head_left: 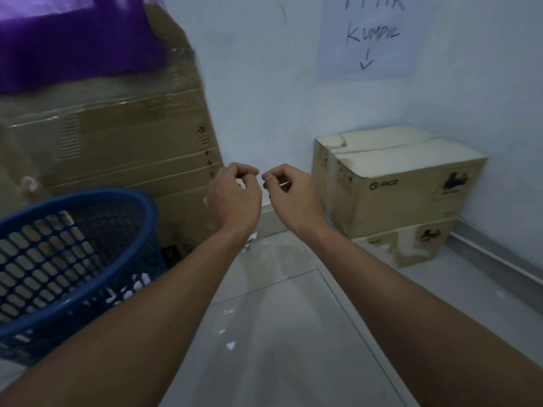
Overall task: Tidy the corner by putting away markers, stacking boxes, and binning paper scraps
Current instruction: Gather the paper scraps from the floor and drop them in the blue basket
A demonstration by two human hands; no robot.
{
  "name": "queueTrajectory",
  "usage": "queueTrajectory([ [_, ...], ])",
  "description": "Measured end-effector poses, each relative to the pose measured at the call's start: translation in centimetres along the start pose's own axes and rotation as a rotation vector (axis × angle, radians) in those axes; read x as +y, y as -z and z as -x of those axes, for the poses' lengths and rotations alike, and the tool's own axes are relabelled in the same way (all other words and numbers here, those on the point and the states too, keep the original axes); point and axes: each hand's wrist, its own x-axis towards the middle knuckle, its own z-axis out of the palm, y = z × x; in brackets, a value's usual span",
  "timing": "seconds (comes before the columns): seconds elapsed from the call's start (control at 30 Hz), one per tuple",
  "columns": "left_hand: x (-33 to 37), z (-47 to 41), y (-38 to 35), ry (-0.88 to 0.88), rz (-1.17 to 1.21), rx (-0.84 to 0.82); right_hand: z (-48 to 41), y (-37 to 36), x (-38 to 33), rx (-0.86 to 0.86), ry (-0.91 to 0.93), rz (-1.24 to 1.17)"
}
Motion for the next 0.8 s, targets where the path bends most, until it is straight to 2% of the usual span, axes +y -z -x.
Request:
queueTrajectory([
  [0.37, 2.2, 7.8, -9.2, -0.166, 0.093, -0.297, 3.8, 12.3, 4.8, 0.18, -0.168, 0.133],
  [0.57, 3.1, 14.2, -13.2, -0.192, 0.112, -0.517, 9.7, 17.7, 7.6, 0.261, -0.281, 0.189],
  [0.8, 1.7, 23.7, -15.7, -0.286, 0.102, -0.862, 19.5, 23.2, 10.8, 0.363, -0.431, 0.269],
])
